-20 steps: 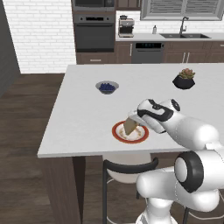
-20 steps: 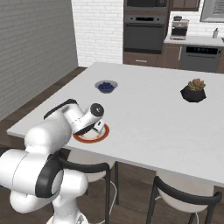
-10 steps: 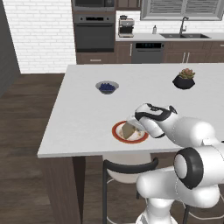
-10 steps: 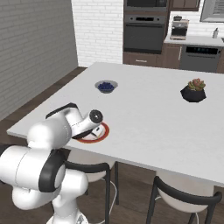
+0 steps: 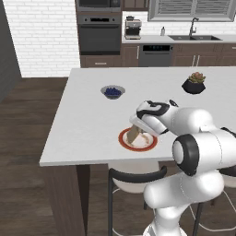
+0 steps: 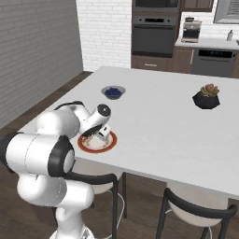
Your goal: Start the toaster. Once the lever pops up, take the bread to the plate on the dining counter.
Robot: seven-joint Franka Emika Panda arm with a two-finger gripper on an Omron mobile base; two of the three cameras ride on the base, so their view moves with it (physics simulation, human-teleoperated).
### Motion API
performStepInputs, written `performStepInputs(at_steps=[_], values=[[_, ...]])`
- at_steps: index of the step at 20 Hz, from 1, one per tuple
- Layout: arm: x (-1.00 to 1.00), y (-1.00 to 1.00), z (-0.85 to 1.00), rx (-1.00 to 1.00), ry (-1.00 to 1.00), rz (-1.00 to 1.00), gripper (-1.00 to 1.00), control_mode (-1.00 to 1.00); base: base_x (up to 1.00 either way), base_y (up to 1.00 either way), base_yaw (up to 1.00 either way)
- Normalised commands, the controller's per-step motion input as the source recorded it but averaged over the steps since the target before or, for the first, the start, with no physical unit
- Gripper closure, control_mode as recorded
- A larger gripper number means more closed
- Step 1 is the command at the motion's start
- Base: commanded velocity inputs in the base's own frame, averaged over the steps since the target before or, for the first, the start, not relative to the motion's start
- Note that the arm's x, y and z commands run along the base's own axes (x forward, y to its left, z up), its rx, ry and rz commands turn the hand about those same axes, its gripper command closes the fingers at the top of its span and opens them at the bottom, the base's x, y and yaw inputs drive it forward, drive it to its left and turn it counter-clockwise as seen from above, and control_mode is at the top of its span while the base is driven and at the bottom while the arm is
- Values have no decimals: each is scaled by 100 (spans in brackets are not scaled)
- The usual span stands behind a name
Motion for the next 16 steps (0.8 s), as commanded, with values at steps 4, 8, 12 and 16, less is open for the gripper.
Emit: performStepInputs(at_steps=[4,8,12,16], values=[[29,0,-20,0,0,0,100,-100,0,0,0],[0,0,-26,0,-7,0,100,-100,0,0,0],[0,0,-20,0,-5,0,100,-100,0,0,0],[0,0,0,0,0,0,100,-100,0,0,0]])
